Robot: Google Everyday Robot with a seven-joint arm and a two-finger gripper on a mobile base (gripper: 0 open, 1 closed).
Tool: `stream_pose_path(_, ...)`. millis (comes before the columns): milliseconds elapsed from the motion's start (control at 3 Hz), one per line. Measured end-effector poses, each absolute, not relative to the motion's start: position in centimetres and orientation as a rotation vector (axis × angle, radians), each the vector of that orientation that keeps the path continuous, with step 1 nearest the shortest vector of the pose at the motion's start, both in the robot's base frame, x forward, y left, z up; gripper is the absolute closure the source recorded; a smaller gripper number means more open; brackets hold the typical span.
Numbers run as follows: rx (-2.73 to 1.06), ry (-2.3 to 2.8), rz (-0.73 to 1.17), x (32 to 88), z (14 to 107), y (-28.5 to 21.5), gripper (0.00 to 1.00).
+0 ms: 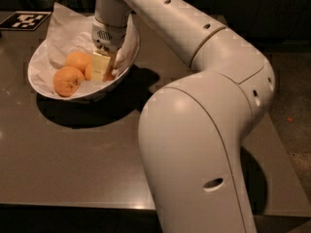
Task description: Pick orange from white bowl
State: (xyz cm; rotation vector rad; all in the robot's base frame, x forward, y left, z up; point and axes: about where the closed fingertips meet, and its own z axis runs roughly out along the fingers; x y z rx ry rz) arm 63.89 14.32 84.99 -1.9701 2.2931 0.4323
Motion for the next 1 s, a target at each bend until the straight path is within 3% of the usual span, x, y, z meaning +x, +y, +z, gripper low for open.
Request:
stream_pose_path(667,-1.97,2.293,0.432,63.9,85.0,14.3,0.95)
stream_pose_path(1000,-1.948,2.232,0.413,63.5,86.5,14.6,1.0)
